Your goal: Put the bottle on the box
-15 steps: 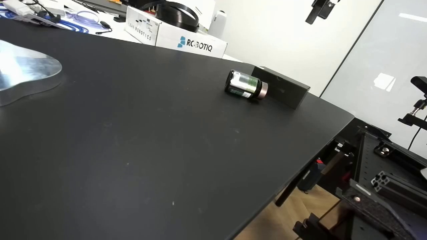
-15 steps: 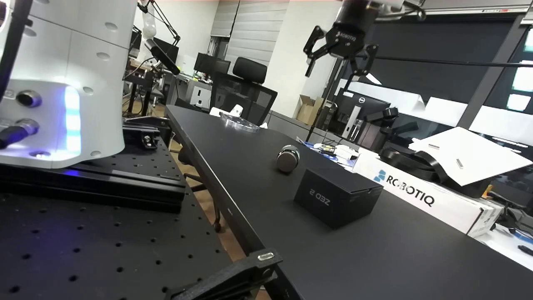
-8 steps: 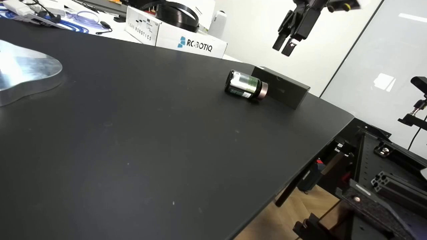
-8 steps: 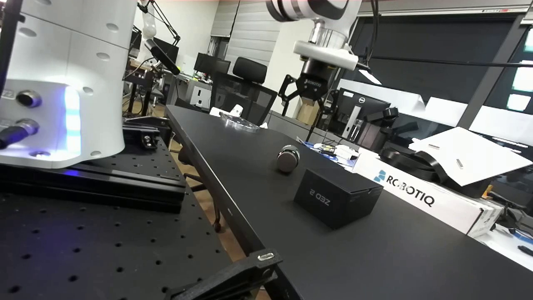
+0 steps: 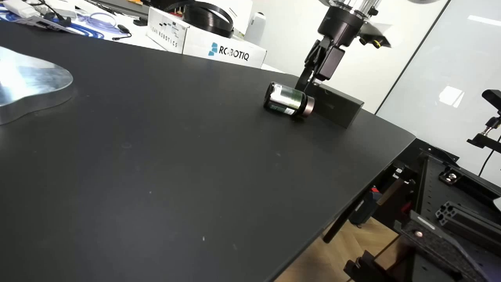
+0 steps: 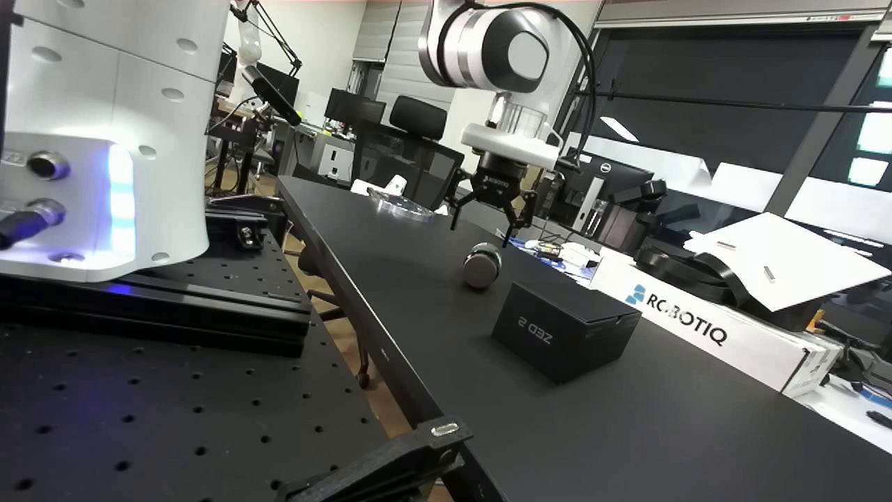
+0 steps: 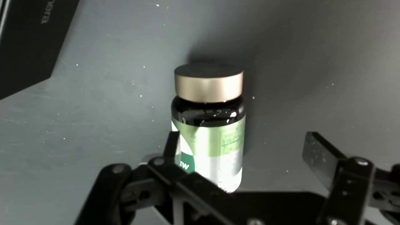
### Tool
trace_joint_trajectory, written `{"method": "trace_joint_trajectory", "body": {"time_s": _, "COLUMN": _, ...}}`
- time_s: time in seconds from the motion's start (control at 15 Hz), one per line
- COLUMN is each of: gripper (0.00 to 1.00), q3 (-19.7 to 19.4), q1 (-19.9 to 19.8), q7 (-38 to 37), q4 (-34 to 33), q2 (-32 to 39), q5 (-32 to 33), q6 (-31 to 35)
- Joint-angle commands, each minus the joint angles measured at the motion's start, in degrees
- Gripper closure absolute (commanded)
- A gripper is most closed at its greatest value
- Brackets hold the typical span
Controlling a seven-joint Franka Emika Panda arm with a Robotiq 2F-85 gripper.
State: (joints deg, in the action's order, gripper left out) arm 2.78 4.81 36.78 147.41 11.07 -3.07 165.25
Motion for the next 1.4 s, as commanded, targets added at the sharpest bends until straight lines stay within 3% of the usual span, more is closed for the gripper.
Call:
{"method": "trace_joint_trajectory", "body": {"time_s": 0.0, "gripper": 0.00, "q3": 1.4, "q1": -1.8, "q7": -5.0, "q4": -2.3, "q2": 3.6, "q5": 3.7, "q6": 3.6}}
{"method": "trace_joint_trajectory", "body": {"time_s": 0.27, "gripper": 0.00, "q3": 0.7, "q1": -2.3, "q7": -8.6, "q4": -3.5, "q2": 5.7, "q5": 8.6, "q6": 6.4}}
{"method": "trace_joint_trajectory", "body": {"time_s": 0.73, "gripper": 0.00, "q3": 0.6, "q1": -3.3, "q7": -11.4, "q4": -5.5, "q2": 9.5, "q5": 12.2, "q6": 5.3}}
{"method": "trace_joint_trajectory", "body": {"time_s": 0.8, "gripper": 0.08, "q3": 0.2, "q1": -3.1, "q7": -11.8, "q4": -5.7, "q2": 10.0, "q5": 12.9, "q6": 5.2}}
{"method": "trace_joint_trajectory", "body": {"time_s": 0.87, "gripper": 0.25, "q3": 0.6, "q1": -3.5, "q7": -11.6, "q4": -5.9, "q2": 10.5, "q5": 12.9, "q6": 5.1}}
{"method": "trace_joint_trajectory", "body": {"time_s": 1.13, "gripper": 0.55, "q3": -0.2, "q1": -3.1, "q7": -11.7, "q4": -6.2, "q2": 9.9, "q5": 14.7, "q6": 4.7}}
{"method": "trace_joint_trajectory", "body": {"time_s": 1.33, "gripper": 0.56, "q3": -1.9, "q1": -2.4, "q7": -11.2, "q4": -6.6, "q2": 6.3, "q5": 17.9, "q6": 1.2}}
